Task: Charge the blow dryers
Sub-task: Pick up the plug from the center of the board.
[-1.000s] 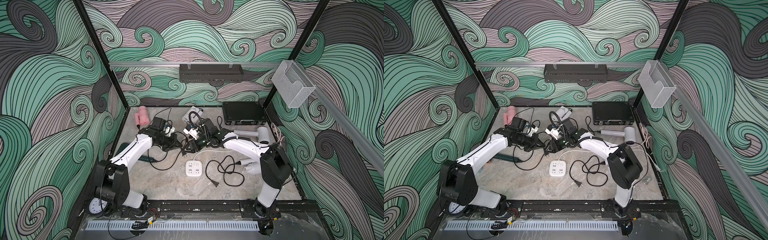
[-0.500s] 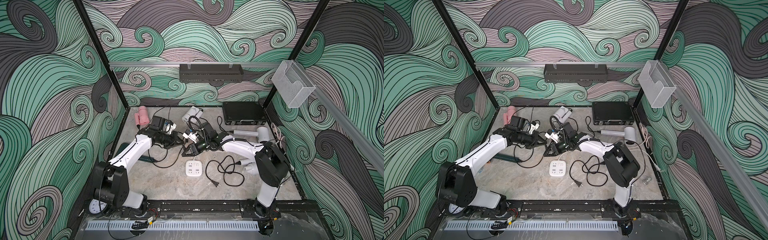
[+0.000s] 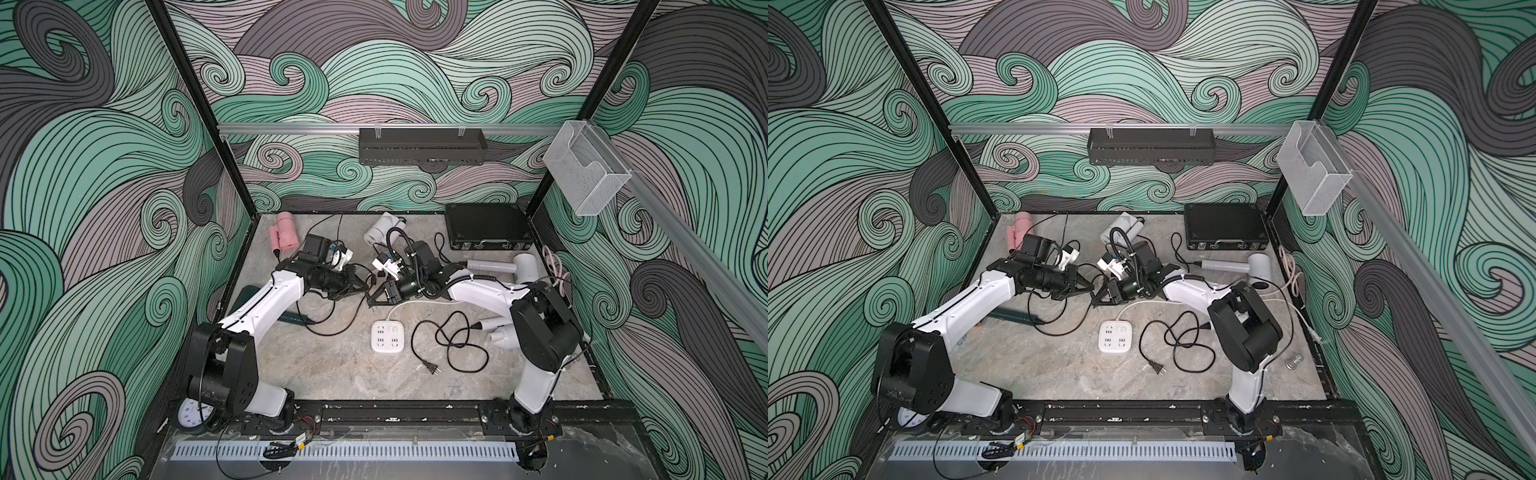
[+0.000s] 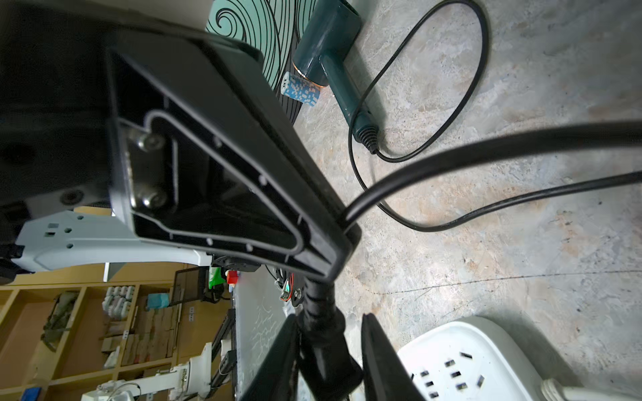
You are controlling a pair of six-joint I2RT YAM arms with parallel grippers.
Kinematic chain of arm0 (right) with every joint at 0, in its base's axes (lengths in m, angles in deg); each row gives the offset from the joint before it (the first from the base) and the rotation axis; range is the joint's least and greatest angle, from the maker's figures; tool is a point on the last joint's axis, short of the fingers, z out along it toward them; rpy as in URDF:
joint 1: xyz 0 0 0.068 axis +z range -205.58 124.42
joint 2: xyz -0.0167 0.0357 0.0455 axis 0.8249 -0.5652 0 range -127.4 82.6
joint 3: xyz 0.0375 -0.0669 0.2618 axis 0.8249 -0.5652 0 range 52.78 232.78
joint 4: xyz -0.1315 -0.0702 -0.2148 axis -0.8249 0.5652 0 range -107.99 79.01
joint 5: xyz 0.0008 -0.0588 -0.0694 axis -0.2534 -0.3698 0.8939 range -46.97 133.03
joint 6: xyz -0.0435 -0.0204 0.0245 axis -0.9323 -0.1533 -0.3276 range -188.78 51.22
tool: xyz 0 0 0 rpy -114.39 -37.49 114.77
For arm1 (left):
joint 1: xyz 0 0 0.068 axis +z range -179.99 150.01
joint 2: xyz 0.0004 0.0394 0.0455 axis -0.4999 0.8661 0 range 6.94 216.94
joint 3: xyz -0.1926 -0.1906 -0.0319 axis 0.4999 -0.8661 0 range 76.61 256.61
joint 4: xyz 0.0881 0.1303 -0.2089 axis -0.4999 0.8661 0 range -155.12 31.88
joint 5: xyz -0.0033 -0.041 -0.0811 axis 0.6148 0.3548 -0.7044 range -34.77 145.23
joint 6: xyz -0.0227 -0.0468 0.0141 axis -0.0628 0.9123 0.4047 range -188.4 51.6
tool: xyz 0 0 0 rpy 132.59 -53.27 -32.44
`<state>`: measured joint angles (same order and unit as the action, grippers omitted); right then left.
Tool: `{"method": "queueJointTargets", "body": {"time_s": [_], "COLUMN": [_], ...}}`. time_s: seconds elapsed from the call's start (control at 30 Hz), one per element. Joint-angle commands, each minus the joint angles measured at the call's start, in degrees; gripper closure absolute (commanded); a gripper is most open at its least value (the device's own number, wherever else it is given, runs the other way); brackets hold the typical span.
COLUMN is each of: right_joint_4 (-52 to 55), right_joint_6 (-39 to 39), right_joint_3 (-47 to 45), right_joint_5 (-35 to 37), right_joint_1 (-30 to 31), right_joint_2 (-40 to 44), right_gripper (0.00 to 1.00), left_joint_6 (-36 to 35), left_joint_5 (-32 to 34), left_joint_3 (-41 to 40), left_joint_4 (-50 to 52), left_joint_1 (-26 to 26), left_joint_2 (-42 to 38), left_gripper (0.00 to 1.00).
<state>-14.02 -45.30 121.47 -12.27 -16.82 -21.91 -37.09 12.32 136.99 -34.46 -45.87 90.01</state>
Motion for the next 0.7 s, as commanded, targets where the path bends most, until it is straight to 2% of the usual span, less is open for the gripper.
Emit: {"method": "queueJointTargets", "body": {"time_s": [0.0,0.07,0.2,0.4,0.47,0.53,0.6,0.67], "right_joint_4": [-1.5,-1.8,-2.8,-6.4,-7.6,-9.0,-10.4,-12.0], "right_joint_6": [0.6,0.9,1.9,4.5,5.5,6.6,7.6,8.7], "right_joint_3": [-0.9,-0.9,-1.2,-2.4,-2.9,-3.4,-3.9,-4.6], "right_joint_5": [-1.0,-1.3,-1.5,-1.0,-0.9,-1.3,-1.6,-1.9], "right_joint_1": [0.1,0.1,0.1,0.1,0.1,0.1,0.1,0.2], "right_joint_2": [0.7,0.5,0.2,0.0,0.2,0.0,-0.1,-0.1], "right_gripper": [0.75,0.81,0.86,0.89,0.86,0.70,0.68,0.71], "left_joint_6": [-0.5,-0.4,0.1,0.7,0.8,1.1,1.2,1.3], "left_joint_5": [-0.6,-0.6,-0.5,-0.5,-0.5,-0.8,-0.8,-0.7], "left_joint_3": [0.3,0.3,0.1,-0.3,-0.5,-0.7,-0.7,-0.8], "left_joint_4": [-0.9,-1.1,-1.8,-2.4,-2.6,-3.2,-3.3,-3.4], "left_joint_1": [-0.5,-0.5,-0.5,-0.5,-0.5,-0.5,-0.5,-0.5], "left_joint_2": [-1.2,-1.2,-1.2,-1.2,-1.2,-1.2,-1.2,-1.2], "left_gripper": [1.00,1.00,1.00,1.00,1.00,1.00,1.00,1.00]}}
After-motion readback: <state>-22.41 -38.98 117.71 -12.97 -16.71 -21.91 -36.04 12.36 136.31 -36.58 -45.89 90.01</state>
